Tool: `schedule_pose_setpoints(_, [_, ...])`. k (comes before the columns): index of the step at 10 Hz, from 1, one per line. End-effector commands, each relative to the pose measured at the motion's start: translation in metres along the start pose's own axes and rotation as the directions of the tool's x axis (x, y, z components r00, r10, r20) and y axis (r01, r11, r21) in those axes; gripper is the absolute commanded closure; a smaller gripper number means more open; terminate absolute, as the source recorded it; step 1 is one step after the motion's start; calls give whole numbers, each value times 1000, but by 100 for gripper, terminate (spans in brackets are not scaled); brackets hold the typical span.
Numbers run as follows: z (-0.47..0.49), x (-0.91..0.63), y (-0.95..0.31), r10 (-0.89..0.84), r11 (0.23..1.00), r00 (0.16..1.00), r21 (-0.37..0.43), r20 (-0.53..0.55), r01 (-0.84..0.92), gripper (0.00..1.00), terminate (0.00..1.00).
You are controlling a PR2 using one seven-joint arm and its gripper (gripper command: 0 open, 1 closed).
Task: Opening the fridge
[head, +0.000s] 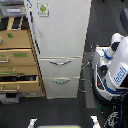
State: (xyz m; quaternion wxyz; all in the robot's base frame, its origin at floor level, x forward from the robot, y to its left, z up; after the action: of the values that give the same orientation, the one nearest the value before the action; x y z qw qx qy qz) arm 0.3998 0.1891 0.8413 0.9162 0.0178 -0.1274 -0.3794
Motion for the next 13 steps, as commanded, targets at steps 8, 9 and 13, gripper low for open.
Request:
schedule_pose_setpoints(8, [0, 42, 97, 378, 926, 907, 75, -183, -371, 0, 0])
schedule_pose_setpoints(9, [5, 50, 111, 436, 900, 879, 120, -191, -420, 0, 0])
schedule_pose_setpoints(13, [24, 81, 168, 594, 802, 774, 221, -218, -554, 0, 0])
